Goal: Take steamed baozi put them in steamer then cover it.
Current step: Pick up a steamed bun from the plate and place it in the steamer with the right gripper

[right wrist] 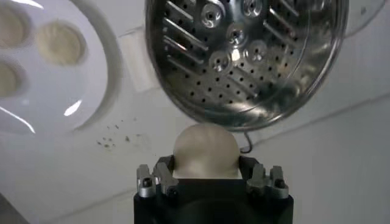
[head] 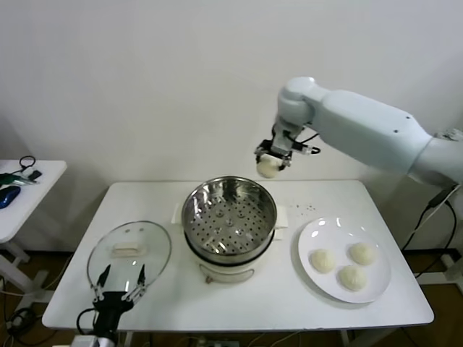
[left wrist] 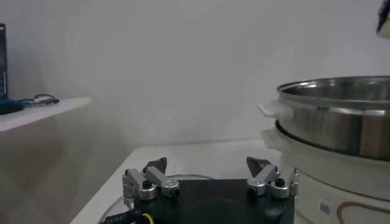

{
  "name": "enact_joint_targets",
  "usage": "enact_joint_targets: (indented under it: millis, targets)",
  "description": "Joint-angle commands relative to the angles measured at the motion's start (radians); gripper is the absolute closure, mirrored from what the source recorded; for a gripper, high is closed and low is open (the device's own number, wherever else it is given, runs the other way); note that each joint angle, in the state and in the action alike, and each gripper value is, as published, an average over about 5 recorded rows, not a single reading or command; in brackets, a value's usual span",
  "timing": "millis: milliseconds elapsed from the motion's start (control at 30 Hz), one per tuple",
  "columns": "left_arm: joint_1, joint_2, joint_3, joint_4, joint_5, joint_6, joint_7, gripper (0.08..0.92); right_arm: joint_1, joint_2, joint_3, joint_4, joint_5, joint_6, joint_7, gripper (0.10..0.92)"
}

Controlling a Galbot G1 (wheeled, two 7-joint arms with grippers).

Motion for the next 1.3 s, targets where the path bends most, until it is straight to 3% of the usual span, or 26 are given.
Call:
enact_joint_targets:
  millis: [33,967,1300]
  targets:
    - [0.008,0.001,-0.002,-0.001,-0.005,0.002,-0.004,0.177,-0.087,0.142,0.037,0.016,-0.183,0.102,0.010,0.338]
    - [0.009,-0.002,0.004,0.007,-0.060,0.002,-0.026,0.177,-0.260,0.236,0.054,-0.140,-0.350,0.113,0.028,0.331]
    - [0.021,-0.005,0.008,0.011,-0.059,-0.001,-0.027,0.177,-0.245,0.228,0.057,-0.107,-0.336,0.087,0.019,0.207]
